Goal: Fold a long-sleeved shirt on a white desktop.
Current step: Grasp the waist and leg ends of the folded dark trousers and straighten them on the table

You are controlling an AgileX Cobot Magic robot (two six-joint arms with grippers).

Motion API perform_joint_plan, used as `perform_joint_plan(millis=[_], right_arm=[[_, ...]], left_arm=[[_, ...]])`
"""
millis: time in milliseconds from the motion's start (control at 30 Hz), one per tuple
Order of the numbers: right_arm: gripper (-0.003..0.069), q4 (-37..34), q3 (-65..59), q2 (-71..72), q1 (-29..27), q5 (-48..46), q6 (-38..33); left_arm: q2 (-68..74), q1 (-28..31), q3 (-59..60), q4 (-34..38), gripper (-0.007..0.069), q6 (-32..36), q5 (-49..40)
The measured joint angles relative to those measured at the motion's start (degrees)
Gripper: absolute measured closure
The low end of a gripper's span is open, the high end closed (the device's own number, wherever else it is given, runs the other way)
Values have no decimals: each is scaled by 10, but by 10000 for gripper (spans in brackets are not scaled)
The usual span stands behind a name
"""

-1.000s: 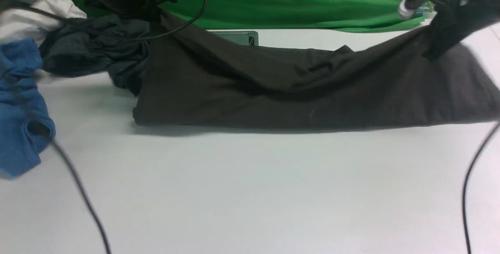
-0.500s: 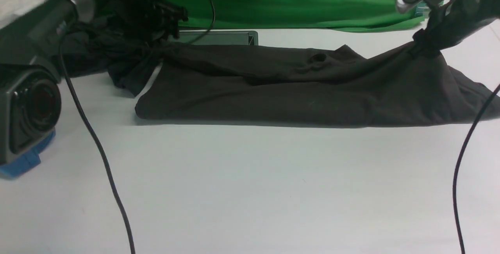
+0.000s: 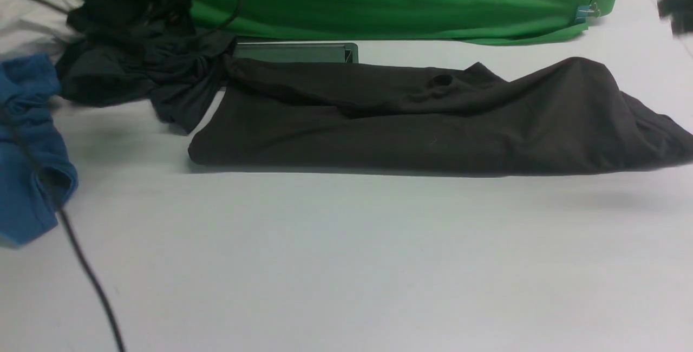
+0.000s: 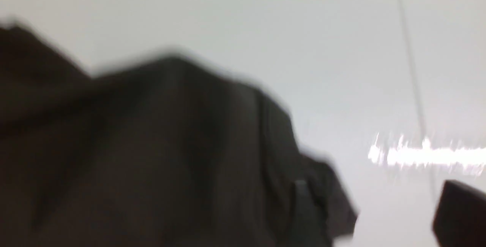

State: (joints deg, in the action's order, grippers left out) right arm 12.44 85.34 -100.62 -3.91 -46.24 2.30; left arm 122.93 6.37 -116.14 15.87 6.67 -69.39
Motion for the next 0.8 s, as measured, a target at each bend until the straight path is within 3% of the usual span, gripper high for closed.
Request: perform_joint_plan(millis=[33, 67, 133, 200, 233, 267, 333, 400, 467, 600, 800], right_arm=[[289, 0, -3, 0, 0, 1, -1], [391, -15, -26, 1, 0, 1, -16], [530, -57, -47, 1, 0, 5, -56], [601, -112, -57, -1, 0, 12, -110], [620, -139, -57, -2, 0, 15, -132], [634, -165, -54, -5, 1, 17, -151], [642, -182, -38, -18, 1, 10, -166], [643, -185, -31, -25, 1, 4, -167], [643, -189, -16, -53, 1, 0, -169], [643, -191, -12, -108, 1, 15, -166], [638, -192, -12, -173, 1, 41, -165]], left_arm=[[0, 0, 6, 2, -69, 0, 0], [-21, 0, 52, 20, -57, 22, -2], [-35, -2, 105, 60, -10, 56, 1], [-37, -8, 147, 111, 85, 91, 17], [-35, -12, 157, 123, 133, 100, 22], [-31, -22, 166, 129, 246, 108, 30], [-28, -40, 166, 111, 400, 107, 46], [-28, -47, 165, 94, 476, 102, 55], [-28, -74, 165, 22, 578, 75, 91], [-16, -106, 165, -45, 606, 44, 121], [33, -121, 165, -57, 606, 34, 124]])
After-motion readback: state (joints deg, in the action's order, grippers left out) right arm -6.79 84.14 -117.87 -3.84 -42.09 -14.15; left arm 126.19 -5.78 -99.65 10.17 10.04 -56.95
